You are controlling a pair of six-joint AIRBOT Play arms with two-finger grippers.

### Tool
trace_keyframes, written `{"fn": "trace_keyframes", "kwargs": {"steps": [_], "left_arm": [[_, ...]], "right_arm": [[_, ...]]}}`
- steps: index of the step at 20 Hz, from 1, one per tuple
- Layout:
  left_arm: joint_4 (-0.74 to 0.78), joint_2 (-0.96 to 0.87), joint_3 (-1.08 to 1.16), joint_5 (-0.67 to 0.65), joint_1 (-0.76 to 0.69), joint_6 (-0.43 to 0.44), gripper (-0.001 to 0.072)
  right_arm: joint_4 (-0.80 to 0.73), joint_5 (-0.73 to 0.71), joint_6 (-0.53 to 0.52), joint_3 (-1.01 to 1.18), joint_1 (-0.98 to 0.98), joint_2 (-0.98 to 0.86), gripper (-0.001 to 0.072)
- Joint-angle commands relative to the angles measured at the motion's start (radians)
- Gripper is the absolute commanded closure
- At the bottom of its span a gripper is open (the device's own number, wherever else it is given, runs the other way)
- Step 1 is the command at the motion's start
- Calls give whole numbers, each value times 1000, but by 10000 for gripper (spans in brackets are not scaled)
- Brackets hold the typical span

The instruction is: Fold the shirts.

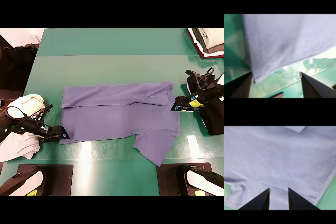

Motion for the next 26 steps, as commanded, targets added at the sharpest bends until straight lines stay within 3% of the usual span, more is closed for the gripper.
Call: {"fn": "trace_keyframes", "kwargs": {"steps": [1,3,4,14,15,16,23,26], "left_arm": [[-2,2,-26,77,0,4,273],[-14,2,-23,83,0,10,651],[-10,2,-9,80,0,22,680],[-7,16,171,85,0,21,680],[-10,16,171,89,0,21,680],[-11,16,171,90,0,21,680],[-14,16,171,89,0,21,680],[-14,16,171,85,0,22,680]], "right_arm": [[2,30,-2,6,1,6,448],[2,53,-2,-10,1,8,447],[-2,60,-2,-32,0,16,447],[4,66,3,-527,-229,286,444],[4,52,3,-566,-229,302,424],[5,33,3,-598,-229,311,341],[113,-116,2,-644,-229,241,349],[132,-159,2,-644,-229,171,416]]}}
